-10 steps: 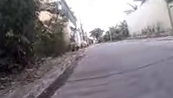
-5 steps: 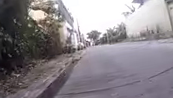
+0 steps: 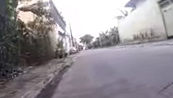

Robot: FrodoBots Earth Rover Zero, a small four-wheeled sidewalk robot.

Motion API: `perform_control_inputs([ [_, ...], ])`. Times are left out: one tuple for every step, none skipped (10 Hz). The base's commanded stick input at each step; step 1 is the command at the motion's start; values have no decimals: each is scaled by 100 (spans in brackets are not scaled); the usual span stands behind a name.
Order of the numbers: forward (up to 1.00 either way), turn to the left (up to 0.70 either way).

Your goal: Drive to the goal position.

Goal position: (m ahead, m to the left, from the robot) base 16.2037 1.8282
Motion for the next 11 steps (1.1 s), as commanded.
perform_control_inputs([
  [100, 11],
  [100, 11],
  [100, 1],
  [100, -24],
  [100, -29],
  [100, -29],
  [100, -29],
  [100, -29],
  [100, -29],
  [100, -29],
  [100, -29],
])
